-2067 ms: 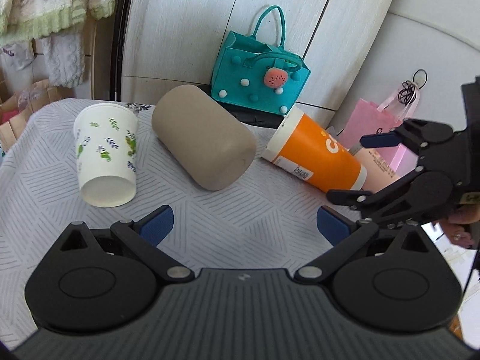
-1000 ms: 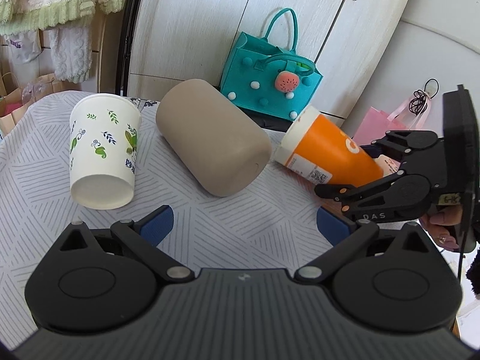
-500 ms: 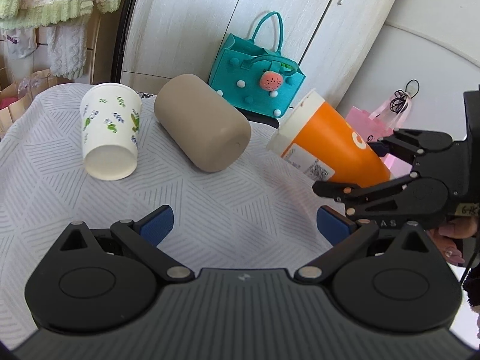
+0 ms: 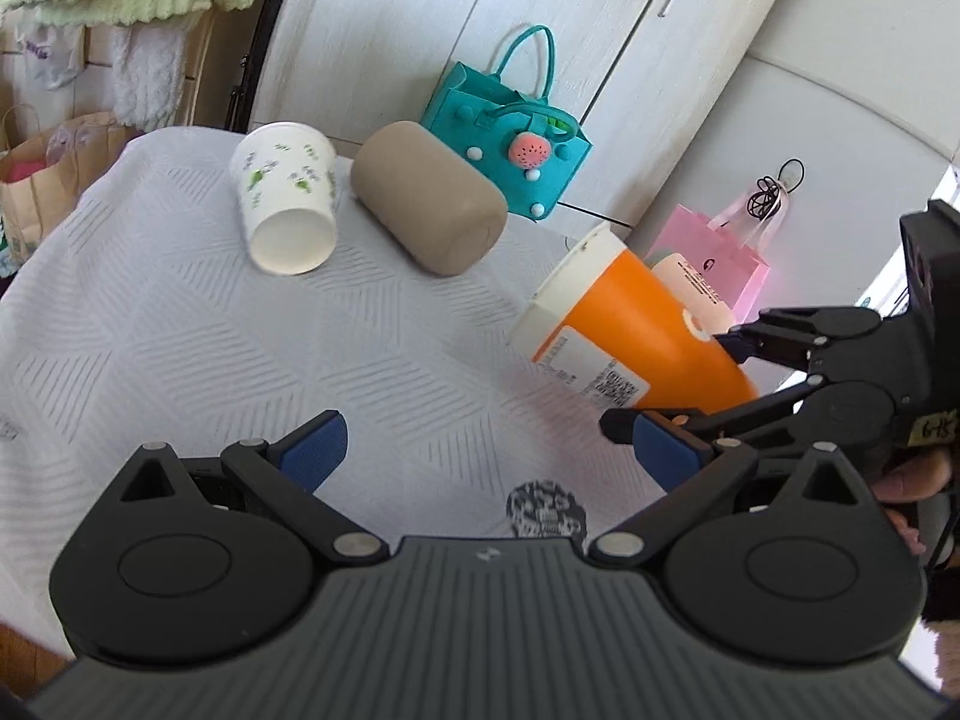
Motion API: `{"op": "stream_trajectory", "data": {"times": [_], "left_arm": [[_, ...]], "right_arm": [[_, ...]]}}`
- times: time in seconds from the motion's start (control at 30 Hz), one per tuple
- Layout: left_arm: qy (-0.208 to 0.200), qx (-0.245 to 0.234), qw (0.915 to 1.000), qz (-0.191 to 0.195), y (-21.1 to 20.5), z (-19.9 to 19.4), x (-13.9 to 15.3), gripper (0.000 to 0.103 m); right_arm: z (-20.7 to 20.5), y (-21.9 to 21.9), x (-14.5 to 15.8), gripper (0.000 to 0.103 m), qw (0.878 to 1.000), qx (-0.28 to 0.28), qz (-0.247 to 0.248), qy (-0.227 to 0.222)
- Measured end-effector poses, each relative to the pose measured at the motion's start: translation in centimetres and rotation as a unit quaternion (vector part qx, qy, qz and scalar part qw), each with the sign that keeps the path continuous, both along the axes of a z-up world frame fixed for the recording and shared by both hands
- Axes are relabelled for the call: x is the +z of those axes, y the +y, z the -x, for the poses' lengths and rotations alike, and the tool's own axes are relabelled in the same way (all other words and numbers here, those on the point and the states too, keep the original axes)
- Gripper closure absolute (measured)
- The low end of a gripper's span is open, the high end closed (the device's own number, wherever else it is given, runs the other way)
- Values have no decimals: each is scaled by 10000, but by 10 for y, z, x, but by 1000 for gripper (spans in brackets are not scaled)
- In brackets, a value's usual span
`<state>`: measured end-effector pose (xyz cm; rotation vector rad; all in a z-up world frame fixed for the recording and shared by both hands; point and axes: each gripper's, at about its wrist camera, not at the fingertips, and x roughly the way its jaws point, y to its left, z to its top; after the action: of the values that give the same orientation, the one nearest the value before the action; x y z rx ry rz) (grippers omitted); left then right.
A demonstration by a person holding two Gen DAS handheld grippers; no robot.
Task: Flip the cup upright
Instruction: 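Lift the orange cup with the right gripper and rotate it rim-up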
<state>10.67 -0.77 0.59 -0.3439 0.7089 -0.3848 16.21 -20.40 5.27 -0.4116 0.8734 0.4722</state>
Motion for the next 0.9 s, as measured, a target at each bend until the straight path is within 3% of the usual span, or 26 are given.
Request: {"op": "stream_trajectory", "data": {"times": [0.3, 0.5, 0.7, 0.9], "left_arm": [[-76, -3, 9999, -125, 25, 22, 1, 0], [194, -290, 9990, 289, 30, 17, -11, 0], [307, -322, 9987, 267, 19, 11, -20, 0], [365, -250, 9989, 165, 10, 5, -25, 0]], "right_arm": [[23, 35, -10, 26, 9997, 137, 96, 150], [23, 37, -15, 26, 9995, 99, 65, 286], [23, 28, -20, 26, 9992, 42, -101, 396], [22, 15, -21, 12, 9976, 129, -354, 579]]}}
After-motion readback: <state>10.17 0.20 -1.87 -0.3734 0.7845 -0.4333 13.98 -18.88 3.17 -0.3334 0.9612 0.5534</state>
